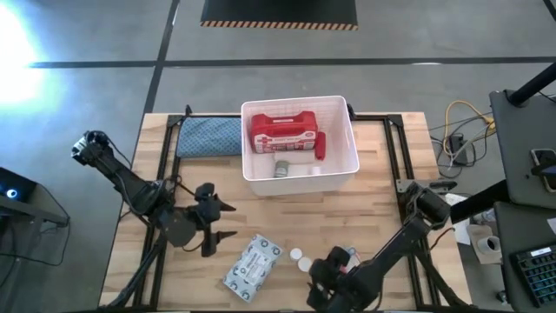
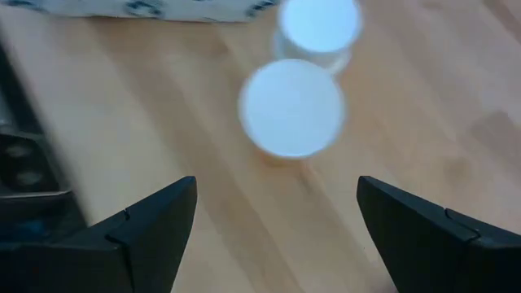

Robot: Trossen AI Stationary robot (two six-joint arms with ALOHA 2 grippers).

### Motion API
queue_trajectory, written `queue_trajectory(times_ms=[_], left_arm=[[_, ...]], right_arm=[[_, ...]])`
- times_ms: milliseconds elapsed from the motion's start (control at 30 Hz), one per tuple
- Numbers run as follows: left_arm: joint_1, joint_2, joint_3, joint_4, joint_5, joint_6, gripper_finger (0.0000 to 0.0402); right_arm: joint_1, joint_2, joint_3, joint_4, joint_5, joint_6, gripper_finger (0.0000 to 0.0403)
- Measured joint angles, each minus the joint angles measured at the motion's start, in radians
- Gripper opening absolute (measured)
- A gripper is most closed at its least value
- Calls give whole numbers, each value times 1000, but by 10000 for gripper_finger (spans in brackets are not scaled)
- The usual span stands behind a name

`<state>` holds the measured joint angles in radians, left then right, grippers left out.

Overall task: Pick & place medical supplies in basket/bin
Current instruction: Put the yellow medicine bottle into the bin

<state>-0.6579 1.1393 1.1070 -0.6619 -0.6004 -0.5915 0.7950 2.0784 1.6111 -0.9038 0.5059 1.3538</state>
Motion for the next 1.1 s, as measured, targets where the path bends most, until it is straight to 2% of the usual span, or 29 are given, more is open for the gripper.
queue_trajectory(times_ms=[167,533,1100], left_arm=[[-5,0,-1,1,-1,-1,295],[-5,0,-1,1,-4,-42,295],[-3,1,-1,1,-4,-47,295]], right_arm=[[-15,-1,-7,-8,19,-33,329],[-89,1,-21,88,20,-250,329],[-96,1,-96,193,41,-224,329]])
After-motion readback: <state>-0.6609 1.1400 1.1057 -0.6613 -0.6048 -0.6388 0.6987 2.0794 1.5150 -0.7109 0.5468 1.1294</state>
